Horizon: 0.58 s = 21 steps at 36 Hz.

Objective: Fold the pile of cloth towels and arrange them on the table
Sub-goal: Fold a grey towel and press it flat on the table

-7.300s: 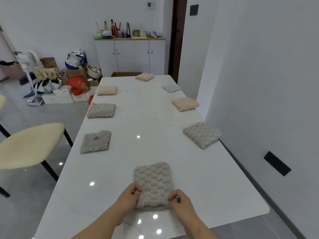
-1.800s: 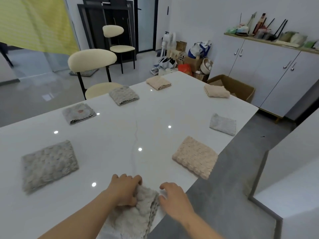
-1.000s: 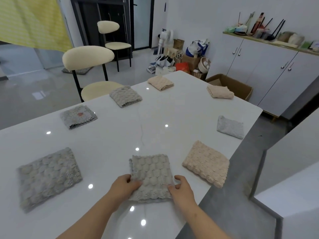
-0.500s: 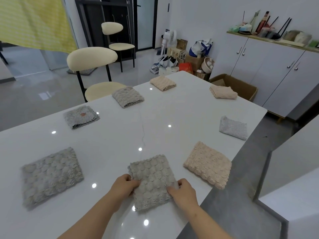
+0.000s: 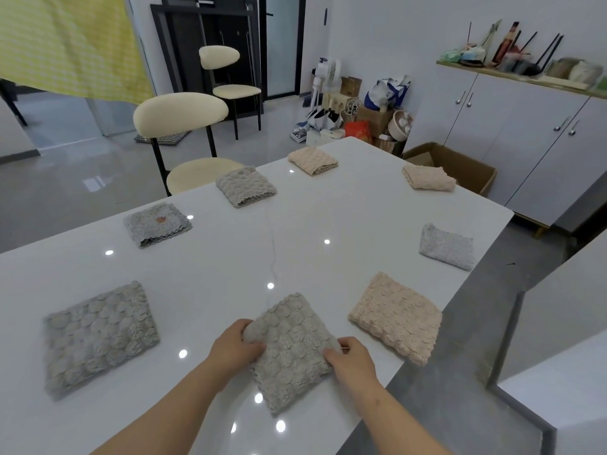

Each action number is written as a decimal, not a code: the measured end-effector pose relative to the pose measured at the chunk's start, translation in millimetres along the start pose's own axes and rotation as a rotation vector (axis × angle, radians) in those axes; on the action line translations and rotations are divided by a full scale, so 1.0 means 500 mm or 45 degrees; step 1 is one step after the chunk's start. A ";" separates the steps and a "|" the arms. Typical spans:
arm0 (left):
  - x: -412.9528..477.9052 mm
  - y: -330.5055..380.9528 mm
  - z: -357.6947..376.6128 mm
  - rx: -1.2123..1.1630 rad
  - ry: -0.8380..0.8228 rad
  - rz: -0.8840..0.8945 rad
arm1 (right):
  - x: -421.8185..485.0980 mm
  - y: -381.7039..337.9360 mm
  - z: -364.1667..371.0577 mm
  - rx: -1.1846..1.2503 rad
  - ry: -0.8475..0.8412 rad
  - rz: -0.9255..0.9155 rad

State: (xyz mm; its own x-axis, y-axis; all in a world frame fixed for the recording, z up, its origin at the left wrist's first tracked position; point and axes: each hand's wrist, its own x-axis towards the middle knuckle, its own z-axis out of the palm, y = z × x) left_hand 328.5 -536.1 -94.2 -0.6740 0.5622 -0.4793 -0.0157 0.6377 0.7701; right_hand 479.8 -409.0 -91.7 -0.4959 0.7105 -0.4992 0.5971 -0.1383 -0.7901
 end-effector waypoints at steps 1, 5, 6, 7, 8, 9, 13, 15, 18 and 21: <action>0.000 -0.005 -0.004 -0.055 0.001 -0.020 | 0.000 0.000 0.000 -0.005 0.000 -0.009; -0.004 -0.012 -0.025 -0.200 -0.026 -0.111 | -0.003 -0.001 0.005 -0.008 -0.025 -0.069; -0.006 -0.013 -0.030 -0.205 -0.030 -0.139 | -0.003 -0.002 0.007 -0.024 -0.040 -0.090; -0.007 -0.016 -0.034 -0.206 -0.026 -0.169 | -0.003 -0.003 0.009 -0.045 -0.056 -0.110; -0.006 -0.020 -0.037 -0.219 -0.012 -0.192 | -0.003 -0.005 0.012 -0.064 -0.069 -0.129; -0.006 -0.022 -0.040 -0.237 0.008 -0.219 | -0.002 -0.006 0.014 -0.075 -0.079 -0.145; -0.007 -0.036 -0.048 -0.218 0.079 -0.225 | -0.001 -0.015 0.026 -0.072 -0.117 -0.157; -0.013 -0.043 -0.051 -0.160 0.108 -0.194 | -0.002 -0.015 0.034 -0.071 -0.126 -0.152; -0.025 -0.053 -0.056 -0.166 0.137 -0.173 | -0.004 -0.010 0.039 -0.102 -0.128 -0.160; -0.032 -0.057 -0.060 -0.210 0.157 -0.173 | -0.006 -0.003 0.037 -0.154 -0.139 -0.181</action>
State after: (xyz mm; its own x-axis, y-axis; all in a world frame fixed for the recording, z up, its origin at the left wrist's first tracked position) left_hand 317.4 -579.3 -95.9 -0.7422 0.4023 -0.5360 -0.2257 0.6031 0.7651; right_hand 468.5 -423.6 -95.6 -0.6420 0.6370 -0.4267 0.5843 0.0461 -0.8102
